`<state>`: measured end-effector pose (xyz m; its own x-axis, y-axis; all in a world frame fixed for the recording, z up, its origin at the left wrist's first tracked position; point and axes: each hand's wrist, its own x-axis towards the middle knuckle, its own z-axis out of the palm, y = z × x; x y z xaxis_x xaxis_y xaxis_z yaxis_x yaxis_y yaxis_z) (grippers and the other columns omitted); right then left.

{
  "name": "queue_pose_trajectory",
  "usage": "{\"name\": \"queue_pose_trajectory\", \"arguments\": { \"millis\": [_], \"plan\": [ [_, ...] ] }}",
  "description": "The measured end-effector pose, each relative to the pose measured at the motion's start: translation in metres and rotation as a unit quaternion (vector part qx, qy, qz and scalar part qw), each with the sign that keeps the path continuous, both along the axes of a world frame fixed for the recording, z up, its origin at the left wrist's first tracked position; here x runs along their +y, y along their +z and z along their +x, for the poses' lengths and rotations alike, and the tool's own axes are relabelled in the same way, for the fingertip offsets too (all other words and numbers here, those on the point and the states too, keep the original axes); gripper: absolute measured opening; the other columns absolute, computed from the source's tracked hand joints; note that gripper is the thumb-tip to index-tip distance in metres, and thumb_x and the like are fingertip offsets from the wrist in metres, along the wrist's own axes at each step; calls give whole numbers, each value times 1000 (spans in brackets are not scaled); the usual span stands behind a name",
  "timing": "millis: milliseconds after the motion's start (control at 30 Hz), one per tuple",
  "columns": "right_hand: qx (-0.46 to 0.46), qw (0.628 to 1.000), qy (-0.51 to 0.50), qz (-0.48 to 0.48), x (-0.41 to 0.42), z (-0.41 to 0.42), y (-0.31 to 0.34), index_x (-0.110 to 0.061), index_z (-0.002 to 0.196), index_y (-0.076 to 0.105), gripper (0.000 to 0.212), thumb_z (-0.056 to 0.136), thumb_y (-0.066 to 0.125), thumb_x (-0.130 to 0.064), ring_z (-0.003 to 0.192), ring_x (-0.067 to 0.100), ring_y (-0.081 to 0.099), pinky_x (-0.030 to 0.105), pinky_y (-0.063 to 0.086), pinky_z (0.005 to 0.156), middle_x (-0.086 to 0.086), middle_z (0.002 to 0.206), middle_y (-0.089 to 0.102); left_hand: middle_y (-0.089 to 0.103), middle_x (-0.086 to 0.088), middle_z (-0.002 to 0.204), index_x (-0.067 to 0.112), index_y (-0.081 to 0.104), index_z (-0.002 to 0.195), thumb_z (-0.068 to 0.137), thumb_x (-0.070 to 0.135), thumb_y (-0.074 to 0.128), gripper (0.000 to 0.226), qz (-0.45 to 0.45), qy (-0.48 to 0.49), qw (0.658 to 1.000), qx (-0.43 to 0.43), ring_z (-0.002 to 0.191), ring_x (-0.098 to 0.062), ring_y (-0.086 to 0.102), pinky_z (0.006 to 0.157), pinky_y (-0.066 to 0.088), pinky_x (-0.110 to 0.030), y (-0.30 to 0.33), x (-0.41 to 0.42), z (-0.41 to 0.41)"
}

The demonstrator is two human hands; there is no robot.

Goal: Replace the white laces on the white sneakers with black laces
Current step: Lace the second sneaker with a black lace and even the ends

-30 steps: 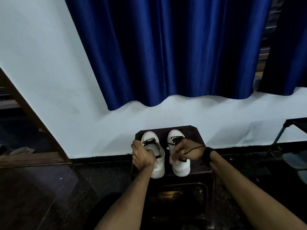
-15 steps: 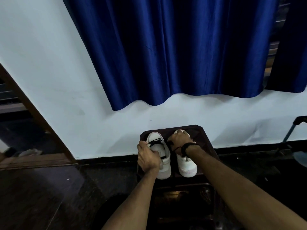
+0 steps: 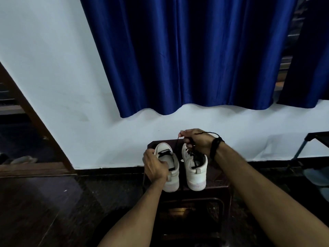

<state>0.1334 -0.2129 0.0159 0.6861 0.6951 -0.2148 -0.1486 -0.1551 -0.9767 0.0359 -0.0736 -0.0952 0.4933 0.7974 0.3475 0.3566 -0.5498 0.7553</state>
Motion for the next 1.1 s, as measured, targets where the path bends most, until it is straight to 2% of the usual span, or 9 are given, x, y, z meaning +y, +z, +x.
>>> {"name": "queue_pose_trajectory", "arguments": {
  "millis": [133, 333, 467, 600, 700, 733, 800, 867, 1100],
  "plan": [
    [75, 993, -18, 94, 12, -16, 16, -16, 91, 57, 23, 103, 41, -27, 48, 9, 33, 21, 29, 51, -6, 61, 43, 57, 3, 97, 18, 55, 97, 68, 10, 64, 32, 62, -83, 982, -156, 92, -17, 51, 82, 42, -32, 30, -10, -9],
    [112, 971, -110, 181, 36, -37, 20, -12, 97, 53, 20, 105, 35, -16, 47, 9, 33, 18, 34, 43, 0, 68, 43, 65, 0, 74, 14, 65, 97, 103, 45, 40, 41, -451, -372, 811, -21, 64, -12, 63, 67, 51, -25, 90, -24, -18],
    [54, 977, -140, 151, 30, -34, 10, -13, 94, 54, 20, 104, 37, -14, 52, 11, 30, 21, 30, 47, 2, 69, 43, 30, 11, 51, 13, 62, 88, 102, 34, 49, 29, -365, -376, 850, 47, 44, -5, 26, 45, 24, -19, 86, 10, -31],
    [-43, 993, -107, -26, 20, -42, 4, -11, 85, 60, 21, 100, 48, -18, 53, 9, 50, 15, 37, 49, 5, 72, 52, 41, 13, 46, 13, 68, 81, 99, 31, 57, 28, -264, -340, 899, 85, 46, -5, 31, 44, 23, -19, 86, 29, -39],
    [-314, 854, -74, -408, 22, -45, -9, -8, 122, 52, 52, 83, 68, -38, 126, 26, 46, 31, 43, 96, 12, 126, 51, 64, 8, 59, 11, 74, 79, 92, 32, 67, 26, -174, -308, 932, 80, 51, 4, 48, 55, 36, -15, 80, 35, -33],
    [-387, 823, -84, -407, 25, -48, -13, -5, 140, 36, 76, 79, 71, -35, 138, 29, 30, 40, 34, 107, 13, 143, 36, 66, 7, 60, 13, 74, 75, 88, 33, 71, 24, -154, -302, 938, 78, 53, 4, 50, 57, 38, -15, 79, 35, -31],
    [-357, 903, 1, -240, 32, -48, -12, -3, 147, 27, 74, 84, 67, -12, 134, 30, 38, 36, 38, 106, 17, 145, 37, 58, 10, 51, 16, 71, 65, 82, 32, 78, 24, -141, -290, 944, 64, 50, 0, 46, 56, 38, -17, 79, 35, -24],
    [-229, 960, 101, -130, 38, -52, -10, -5, 133, 50, 48, 87, 56, 4, 94, 20, 64, 24, 52, 75, 14, 111, 63, 58, 8, 50, 15, 69, 61, 78, 28, 81, 24, -151, -272, 950, 42, 50, -4, 46, 57, 40, -21, 77, 37, -17],
    [-362, 927, -8, -98, 48, -33, -36, -9, 100, 72, 19, 93, 55, -6, 87, 15, 69, 19, 49, 80, 5, 84, 75, 69, 0, 69, 15, 73, 72, 78, 55, 74, 41, -225, -118, 966, -45, 67, -8, 61, 62, 46, -22, 50, 48, -18]
  ]
}}
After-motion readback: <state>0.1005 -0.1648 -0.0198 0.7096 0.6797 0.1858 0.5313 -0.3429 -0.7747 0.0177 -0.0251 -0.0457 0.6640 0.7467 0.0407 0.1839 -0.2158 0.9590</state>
